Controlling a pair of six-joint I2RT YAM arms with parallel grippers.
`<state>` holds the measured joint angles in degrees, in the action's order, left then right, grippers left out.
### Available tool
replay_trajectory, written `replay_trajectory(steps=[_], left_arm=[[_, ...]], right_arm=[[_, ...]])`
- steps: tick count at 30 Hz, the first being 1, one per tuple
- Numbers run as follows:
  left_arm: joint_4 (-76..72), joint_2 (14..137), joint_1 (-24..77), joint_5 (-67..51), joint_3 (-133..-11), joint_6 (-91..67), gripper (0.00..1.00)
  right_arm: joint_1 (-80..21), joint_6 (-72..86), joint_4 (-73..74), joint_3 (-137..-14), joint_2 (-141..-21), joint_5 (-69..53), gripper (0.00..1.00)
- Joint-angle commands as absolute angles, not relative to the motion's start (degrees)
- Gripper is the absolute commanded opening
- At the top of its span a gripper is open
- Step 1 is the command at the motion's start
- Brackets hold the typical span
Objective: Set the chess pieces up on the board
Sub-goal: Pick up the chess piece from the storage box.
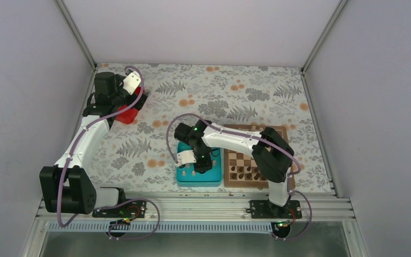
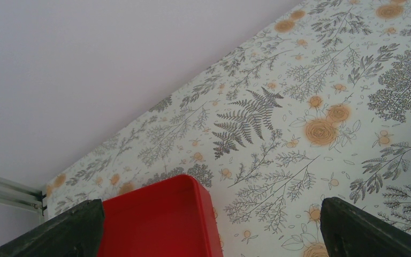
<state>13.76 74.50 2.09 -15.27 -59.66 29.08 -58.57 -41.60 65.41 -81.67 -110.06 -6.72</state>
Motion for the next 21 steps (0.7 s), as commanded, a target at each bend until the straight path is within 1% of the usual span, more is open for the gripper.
replay_trajectory(steps=[1,14,21], left_arm=[[12.7,74.3,1.9,-15.9,-59.2,28.4,1.0],[13.1,74.6,1.9,-15.5,-59.4,28.6,1.0],[13.0,74.9,1.9,-16.1,-59.4,28.8,1.0]], right_arm=[[-59.5,-39.6,62.3,-80.5,-106.3,-6.6,0.45],[-60.0,-39.5,60.2,-78.6,-107.4,-6.5,0.44],[-60.0,-39.1,59.1,-77.2,-108.5,-6.0,0.35]])
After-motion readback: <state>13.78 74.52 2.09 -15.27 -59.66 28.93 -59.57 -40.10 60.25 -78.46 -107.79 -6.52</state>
